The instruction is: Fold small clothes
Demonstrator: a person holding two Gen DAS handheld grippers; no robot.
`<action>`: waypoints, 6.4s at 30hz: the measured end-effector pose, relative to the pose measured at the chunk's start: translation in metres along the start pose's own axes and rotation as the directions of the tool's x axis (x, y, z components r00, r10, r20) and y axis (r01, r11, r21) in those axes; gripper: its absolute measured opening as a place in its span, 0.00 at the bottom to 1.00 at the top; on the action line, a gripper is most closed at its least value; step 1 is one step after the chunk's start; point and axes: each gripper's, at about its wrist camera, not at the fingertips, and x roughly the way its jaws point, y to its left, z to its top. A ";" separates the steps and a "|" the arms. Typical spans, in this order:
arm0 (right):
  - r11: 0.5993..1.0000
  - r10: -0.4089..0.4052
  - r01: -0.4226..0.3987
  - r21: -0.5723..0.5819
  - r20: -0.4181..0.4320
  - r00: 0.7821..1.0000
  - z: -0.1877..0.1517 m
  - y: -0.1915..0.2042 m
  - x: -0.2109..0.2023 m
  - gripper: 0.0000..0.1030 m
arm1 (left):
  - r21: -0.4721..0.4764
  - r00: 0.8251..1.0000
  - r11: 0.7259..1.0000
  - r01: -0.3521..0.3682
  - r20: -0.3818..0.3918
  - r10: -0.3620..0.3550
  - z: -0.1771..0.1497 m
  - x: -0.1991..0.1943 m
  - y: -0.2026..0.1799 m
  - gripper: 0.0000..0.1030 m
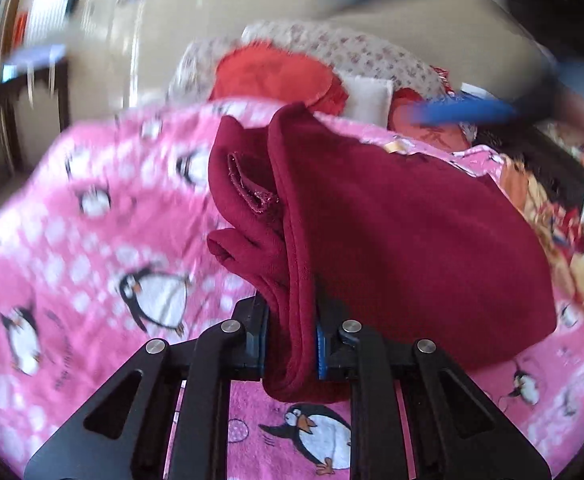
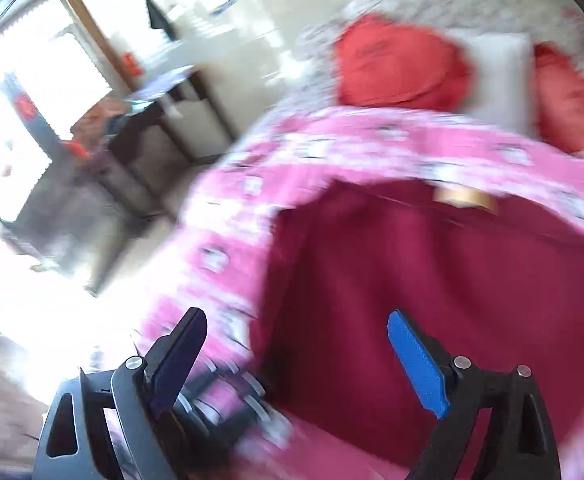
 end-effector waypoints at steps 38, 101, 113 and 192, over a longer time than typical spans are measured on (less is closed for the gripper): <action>0.967 -0.187 0.222 0.126 -0.244 0.952 0.043 -0.150 -0.077 0.13 | 0.475 0.977 0.871 0.123 0.095 -0.190 0.033 -0.058 -0.196 0.14; 0.962 -0.100 -0.006 0.274 0.373 0.922 -0.136 -0.275 -0.149 0.79 | 0.070 0.899 0.914 0.401 -0.224 -0.377 0.112 0.061 -0.119 0.83; 0.939 0.130 -0.227 0.258 0.347 0.929 -0.153 -0.266 -0.090 0.83 | -0.310 0.757 0.796 0.519 -0.264 -0.597 0.034 0.094 -0.095 0.83; 0.834 -0.525 0.550 -0.044 0.247 0.815 -0.202 -0.002 -0.021 0.32 | -0.019 0.930 0.999 -0.040 -0.365 0.030 -0.001 -0.039 0.001 0.73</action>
